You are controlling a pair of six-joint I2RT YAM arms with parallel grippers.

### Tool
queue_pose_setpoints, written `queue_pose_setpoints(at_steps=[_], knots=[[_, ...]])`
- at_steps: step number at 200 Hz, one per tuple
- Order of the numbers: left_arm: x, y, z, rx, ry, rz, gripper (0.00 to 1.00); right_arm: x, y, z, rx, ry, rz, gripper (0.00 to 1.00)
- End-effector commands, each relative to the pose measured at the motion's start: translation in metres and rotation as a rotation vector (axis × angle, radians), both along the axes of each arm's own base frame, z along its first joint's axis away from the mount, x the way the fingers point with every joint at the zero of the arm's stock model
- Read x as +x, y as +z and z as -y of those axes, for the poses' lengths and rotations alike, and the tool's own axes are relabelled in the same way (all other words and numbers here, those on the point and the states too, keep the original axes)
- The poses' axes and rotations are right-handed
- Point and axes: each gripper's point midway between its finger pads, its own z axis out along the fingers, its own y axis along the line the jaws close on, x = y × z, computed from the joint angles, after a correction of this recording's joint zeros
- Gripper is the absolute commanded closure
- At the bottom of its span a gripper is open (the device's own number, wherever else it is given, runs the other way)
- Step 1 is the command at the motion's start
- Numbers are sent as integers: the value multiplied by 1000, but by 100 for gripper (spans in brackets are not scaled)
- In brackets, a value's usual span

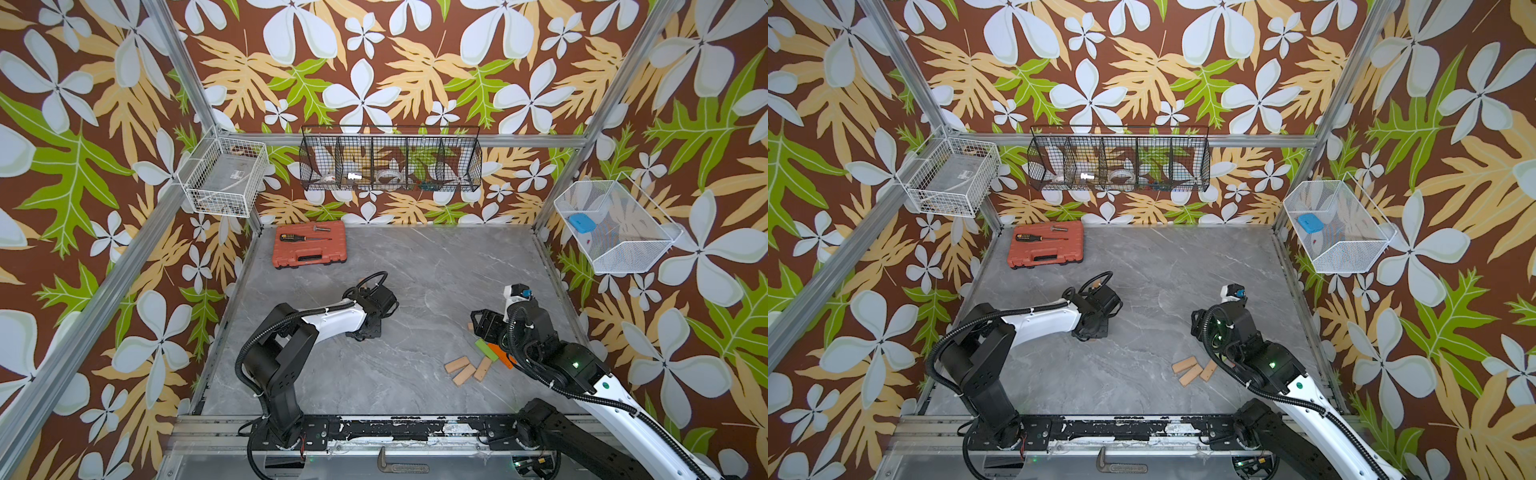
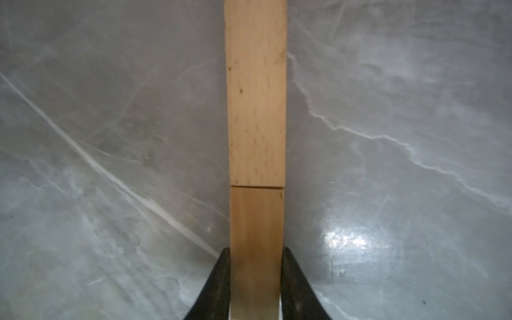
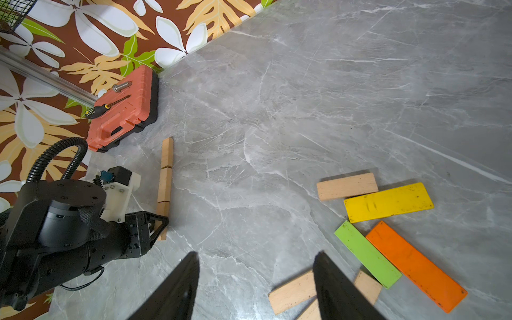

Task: Assemble the letter k with building blocks
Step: Assemble the building block at the center of the board.

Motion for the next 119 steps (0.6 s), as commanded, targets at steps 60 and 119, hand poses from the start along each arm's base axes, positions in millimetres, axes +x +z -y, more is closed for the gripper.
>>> queue_pose_setpoints(at_steps=[60,119], knots=[[-2,4,1,-10,-10,-14,55,-1,0,0,4,-1,-2,32],[6,41,9,-76,-13,55,45,0,2,2,-13,-1,6,32]])
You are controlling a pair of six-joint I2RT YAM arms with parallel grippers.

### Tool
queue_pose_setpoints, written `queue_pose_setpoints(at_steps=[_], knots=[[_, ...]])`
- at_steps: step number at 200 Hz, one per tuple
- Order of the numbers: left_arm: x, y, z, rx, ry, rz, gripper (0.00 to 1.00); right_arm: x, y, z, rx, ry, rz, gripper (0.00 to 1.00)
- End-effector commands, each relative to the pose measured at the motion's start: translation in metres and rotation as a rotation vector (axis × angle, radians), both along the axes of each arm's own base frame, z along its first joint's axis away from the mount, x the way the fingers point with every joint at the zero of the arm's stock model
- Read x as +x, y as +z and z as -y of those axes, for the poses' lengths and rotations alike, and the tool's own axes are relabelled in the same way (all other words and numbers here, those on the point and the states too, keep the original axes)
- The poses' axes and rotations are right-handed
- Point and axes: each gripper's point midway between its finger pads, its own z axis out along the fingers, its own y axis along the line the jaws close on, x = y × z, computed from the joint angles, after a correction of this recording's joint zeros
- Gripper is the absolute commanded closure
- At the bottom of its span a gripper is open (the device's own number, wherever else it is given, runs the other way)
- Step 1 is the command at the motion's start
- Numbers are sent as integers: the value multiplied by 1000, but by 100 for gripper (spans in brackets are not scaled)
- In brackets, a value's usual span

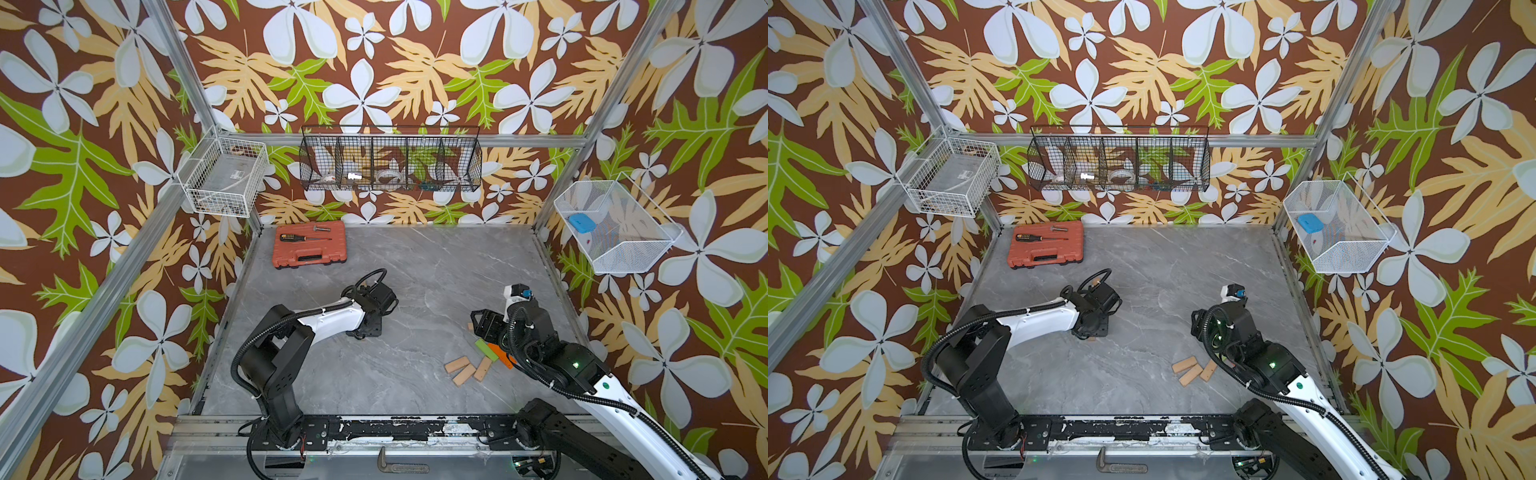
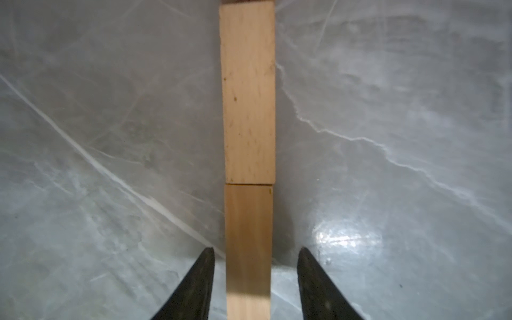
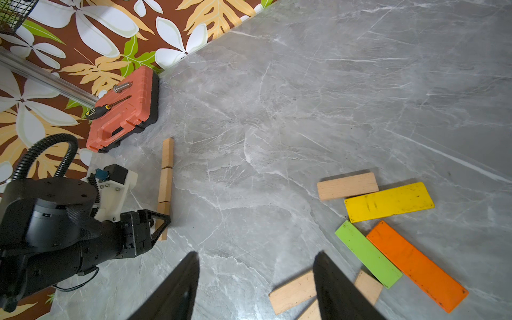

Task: Assemble the letter k with building blocks
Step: Assemble the building block at the center of the board, then pick up the building block from the center of the board.

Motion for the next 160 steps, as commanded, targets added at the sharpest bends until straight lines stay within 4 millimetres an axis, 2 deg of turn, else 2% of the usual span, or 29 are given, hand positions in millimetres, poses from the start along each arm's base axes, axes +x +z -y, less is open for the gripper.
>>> queue_pose_setpoints(at_steps=[1,14,32,46,70,94,108,118,141,153,160], knots=[[4,27,3,-38,-2,41,45,0,2,2,-16,0,7,32],[9,59,10,-101,-13,106,40,2,5,4,-38,-2,21,32],[16,114,20,-209,-47,225,36,6,11,10,-97,-3,50,32],[14,154,24,-291,-93,319,34,11,19,15,-173,4,84,31],[1,199,23,-380,-191,450,27,23,39,17,-343,80,164,30],[-18,219,15,-414,-306,574,23,39,60,16,-555,179,254,27],[-29,223,13,-412,-408,651,21,47,60,14,-729,280,284,26],[-37,224,14,-387,-513,711,18,52,49,9,-865,394,288,26],[-45,216,8,-289,-647,818,18,54,2,8,-1158,678,184,28],[-46,209,6,-233,-704,829,17,51,-29,13,-1221,833,68,31],[-48,203,8,-203,-748,819,13,51,-41,17,-1210,875,9,31]])
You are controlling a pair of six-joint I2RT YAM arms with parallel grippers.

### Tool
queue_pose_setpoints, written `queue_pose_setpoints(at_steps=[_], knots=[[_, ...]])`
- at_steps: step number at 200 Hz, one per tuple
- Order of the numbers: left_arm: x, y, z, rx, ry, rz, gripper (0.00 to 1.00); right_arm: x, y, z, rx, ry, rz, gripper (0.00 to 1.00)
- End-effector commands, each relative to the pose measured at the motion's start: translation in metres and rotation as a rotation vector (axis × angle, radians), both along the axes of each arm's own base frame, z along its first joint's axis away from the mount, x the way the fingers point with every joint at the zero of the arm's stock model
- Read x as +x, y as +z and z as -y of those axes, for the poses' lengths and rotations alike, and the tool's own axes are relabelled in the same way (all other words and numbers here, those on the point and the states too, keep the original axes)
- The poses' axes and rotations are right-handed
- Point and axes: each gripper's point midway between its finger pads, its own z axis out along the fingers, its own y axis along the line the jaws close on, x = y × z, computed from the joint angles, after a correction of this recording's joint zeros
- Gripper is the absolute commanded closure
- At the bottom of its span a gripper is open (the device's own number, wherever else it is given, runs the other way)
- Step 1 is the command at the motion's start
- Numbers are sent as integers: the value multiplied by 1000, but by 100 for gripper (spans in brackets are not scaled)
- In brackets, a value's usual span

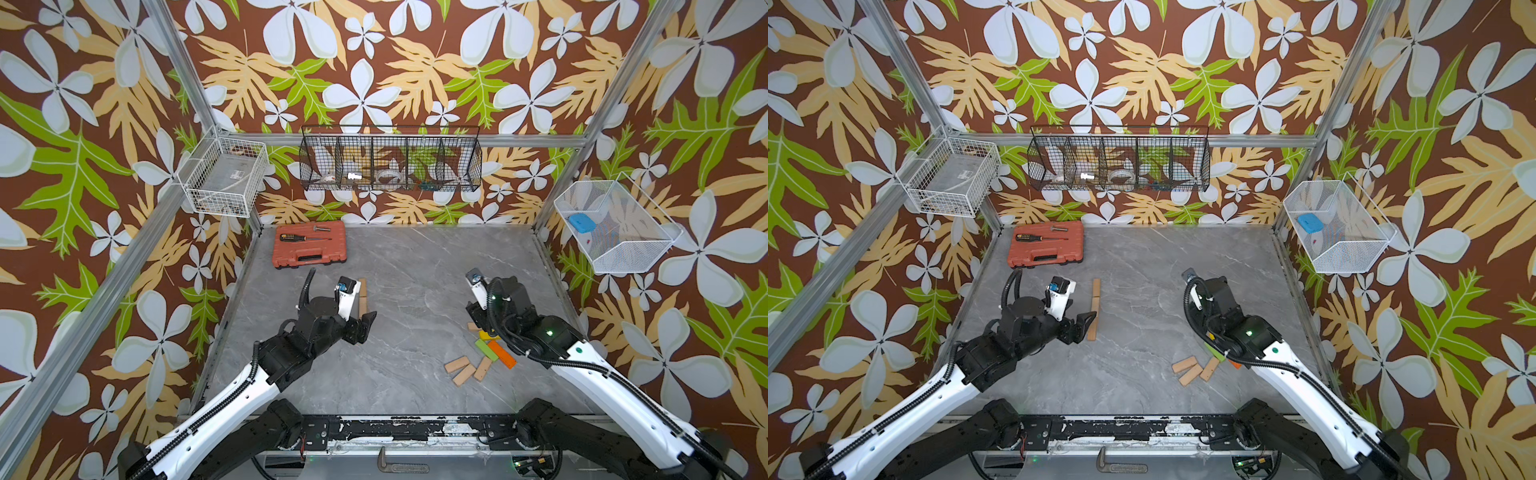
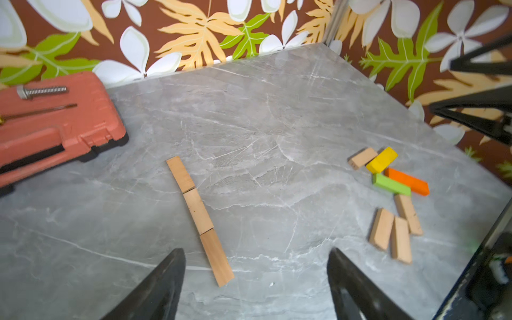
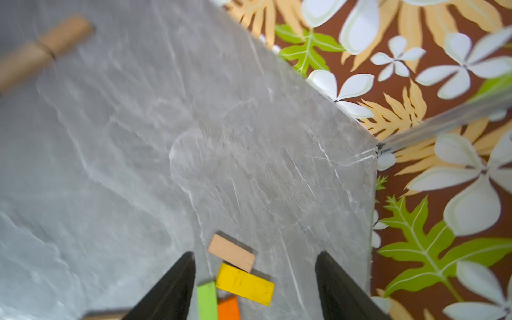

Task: Assemble the letter k with building blocks
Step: Pick up the building block from the center of the board.

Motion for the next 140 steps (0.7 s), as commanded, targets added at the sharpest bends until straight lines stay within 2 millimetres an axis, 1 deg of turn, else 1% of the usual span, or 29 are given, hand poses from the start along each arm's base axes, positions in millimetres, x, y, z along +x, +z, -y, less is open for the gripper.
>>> queue_pose_setpoints(at_steps=[1,12,23,37,49,64,81,102,115,140], knots=[[2,9,8,132,-132,184,13,-5,-40,12,-286,213,-193,32],[0,-5,10,189,-176,173,10,-4,-57,16,-226,218,-308,34],[-5,-18,16,231,-241,158,7,1,-70,20,-165,211,-370,35],[-14,-32,24,252,-333,150,4,6,-82,21,-157,224,-403,35],[-24,-39,32,250,-416,156,3,6,-98,22,-162,242,-478,36],[-34,-40,37,225,-476,162,3,7,-115,32,-190,219,-563,38],[-44,-40,40,200,-522,176,3,9,-124,42,-204,196,-616,40],[-49,-40,40,196,-546,208,2,14,-134,58,-233,155,-632,42],[-49,-39,40,204,-557,227,1,15,-139,59,-228,155,-650,43],[-50,-43,40,221,-570,234,1,15,-153,55,-203,157,-692,44]])
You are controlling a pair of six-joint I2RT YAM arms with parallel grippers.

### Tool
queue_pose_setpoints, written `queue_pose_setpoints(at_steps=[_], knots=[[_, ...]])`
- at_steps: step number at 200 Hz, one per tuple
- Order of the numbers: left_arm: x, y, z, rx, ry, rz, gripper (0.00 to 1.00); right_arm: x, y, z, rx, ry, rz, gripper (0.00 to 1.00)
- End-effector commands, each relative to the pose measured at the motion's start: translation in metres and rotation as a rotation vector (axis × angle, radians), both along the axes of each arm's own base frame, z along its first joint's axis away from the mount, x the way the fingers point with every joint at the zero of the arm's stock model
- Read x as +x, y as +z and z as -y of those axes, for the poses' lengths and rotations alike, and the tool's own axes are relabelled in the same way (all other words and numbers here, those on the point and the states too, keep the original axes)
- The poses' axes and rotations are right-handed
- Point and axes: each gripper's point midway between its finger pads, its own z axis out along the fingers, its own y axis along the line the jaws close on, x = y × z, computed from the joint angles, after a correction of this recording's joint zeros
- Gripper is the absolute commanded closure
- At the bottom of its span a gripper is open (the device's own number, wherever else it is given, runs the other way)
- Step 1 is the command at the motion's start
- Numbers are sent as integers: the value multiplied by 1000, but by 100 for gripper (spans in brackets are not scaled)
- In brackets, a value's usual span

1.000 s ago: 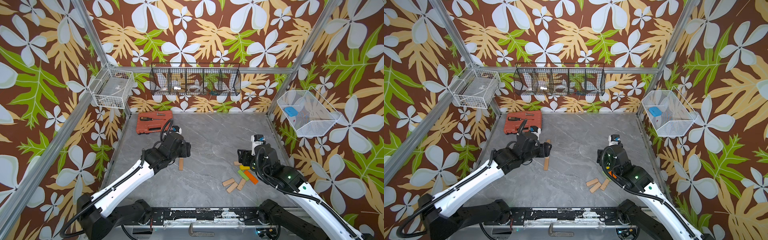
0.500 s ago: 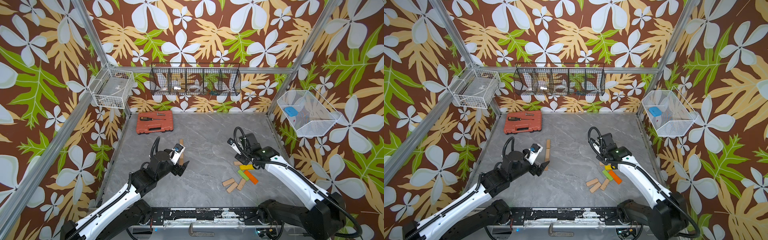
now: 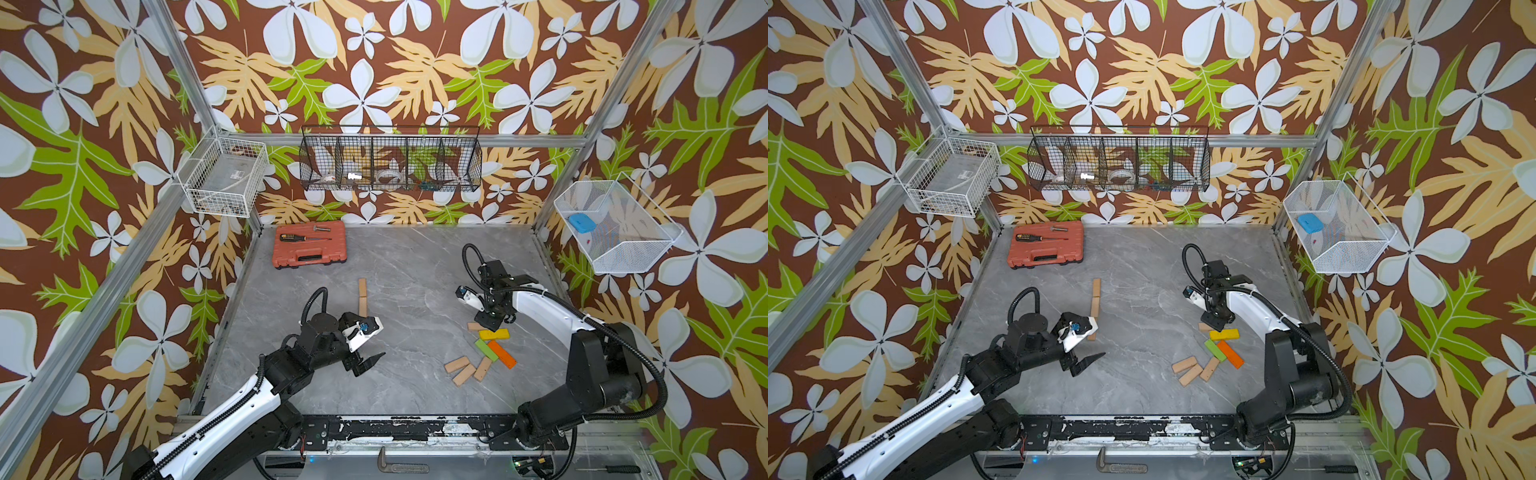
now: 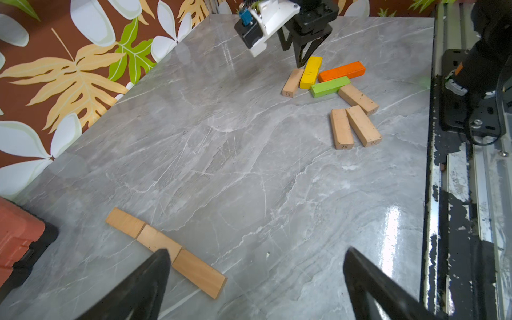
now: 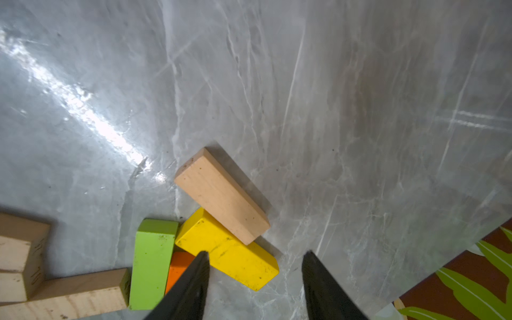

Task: Assemble the letter k with building blocks
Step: Pick up the building block from the center of the board.

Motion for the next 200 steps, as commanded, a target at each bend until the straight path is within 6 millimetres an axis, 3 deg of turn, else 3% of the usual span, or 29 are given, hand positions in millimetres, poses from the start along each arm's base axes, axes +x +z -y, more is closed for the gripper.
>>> queue_pose_setpoints(at_steps=[1,49,87,126,175,200], knots=[[-1,7,6,-10,-49,49,1,-3,-10,-4,16,9,-43,44],[-2,1,3,13,-56,66,1,-7,-36,-10,41,-5,-125,45],[5,-3,-2,38,-11,82,1,-1,-41,-18,75,6,-132,50],[9,-5,-6,50,15,90,0,3,-46,-18,64,23,-144,63],[12,-7,-8,57,36,96,0,20,-37,-16,18,64,-134,76],[26,1,-17,50,135,121,0,31,-18,-32,-34,199,-65,78]])
